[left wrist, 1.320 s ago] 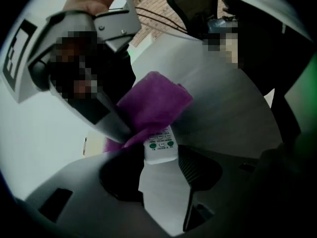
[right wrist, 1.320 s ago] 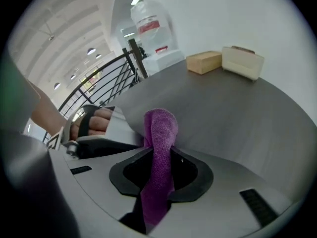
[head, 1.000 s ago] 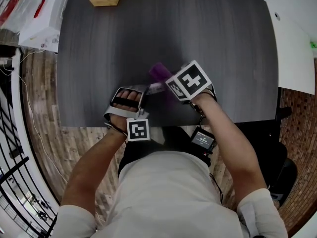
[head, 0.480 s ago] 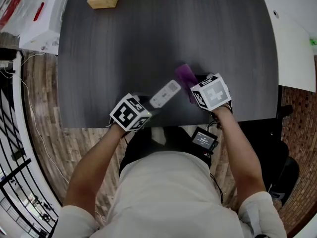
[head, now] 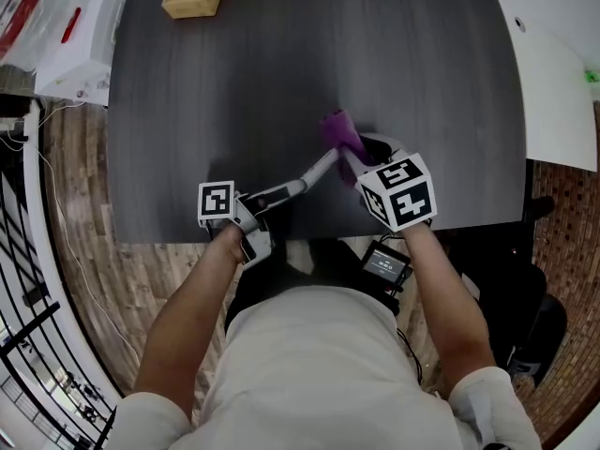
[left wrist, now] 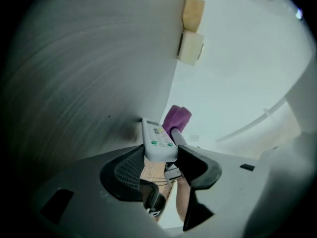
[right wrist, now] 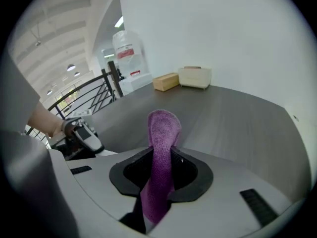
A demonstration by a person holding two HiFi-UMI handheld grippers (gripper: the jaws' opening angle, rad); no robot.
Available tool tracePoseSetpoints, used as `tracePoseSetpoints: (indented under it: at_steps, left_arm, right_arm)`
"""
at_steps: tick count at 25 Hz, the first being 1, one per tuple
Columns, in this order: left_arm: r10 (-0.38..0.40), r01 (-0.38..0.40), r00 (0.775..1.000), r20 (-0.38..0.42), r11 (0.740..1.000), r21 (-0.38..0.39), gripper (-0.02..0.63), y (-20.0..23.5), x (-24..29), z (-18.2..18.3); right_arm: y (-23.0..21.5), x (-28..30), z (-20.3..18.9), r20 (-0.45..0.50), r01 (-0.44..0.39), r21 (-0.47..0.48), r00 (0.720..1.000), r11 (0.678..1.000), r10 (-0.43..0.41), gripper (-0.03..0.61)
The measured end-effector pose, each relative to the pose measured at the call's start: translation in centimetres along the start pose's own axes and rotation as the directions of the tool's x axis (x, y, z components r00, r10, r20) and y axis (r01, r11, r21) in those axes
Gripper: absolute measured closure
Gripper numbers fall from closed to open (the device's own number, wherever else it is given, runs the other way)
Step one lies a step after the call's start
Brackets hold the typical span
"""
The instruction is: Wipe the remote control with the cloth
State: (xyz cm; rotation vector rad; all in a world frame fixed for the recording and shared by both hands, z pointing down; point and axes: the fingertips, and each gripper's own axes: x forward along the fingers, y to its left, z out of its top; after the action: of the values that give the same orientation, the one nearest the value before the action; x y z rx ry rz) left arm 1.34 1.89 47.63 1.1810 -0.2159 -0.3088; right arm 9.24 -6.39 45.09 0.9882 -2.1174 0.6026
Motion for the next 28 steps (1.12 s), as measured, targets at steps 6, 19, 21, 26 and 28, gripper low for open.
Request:
tracePoseSetpoints:
  at_steps: [6,19,21,26,28]
  left_arm:
    - [-0.064,0.066,0.996,0.068,0.997,-0.029,0.402,0.2,-0.4,0.5]
    - [0.19,-0.145,0.978,-0.081,0.913,0.382,0.383,0.8,-2.0,-1.4]
    - [0.222,-0.171,0.972,-0.07,0.885,0.433,0.383,0.9,-2.2,-1.0]
    - [0.225,-0.168,0.971,-0.083,0.885,0.434,0.385,0.4,-2.7,-1.3]
    - [0.279,-0.175,0.952,-0.128,0.837,0.519,0.394,-0.2,-3.1,-2.6]
  right_arm:
    - [6.2,1.8,2.4,0.093,-0.121,-0.204,0.986,0.972,0.142,0.486]
    - [8.8,8.5,3.2,-0.039,-0.186,-0.264,0.983,0.946,0.182,0.486]
    - [8.9,9.0,2.4,-0.064,-0.191,-0.282,0.982,0.94,0.18,0.486]
    - [8.5,7.8,3.1,-0.033,-0.183,-0.242,0.983,0.953,0.18,0.486]
    - [7.8,6.7,3.5,-0.012,-0.164,-0.199,0.986,0.966,0.165,0.486]
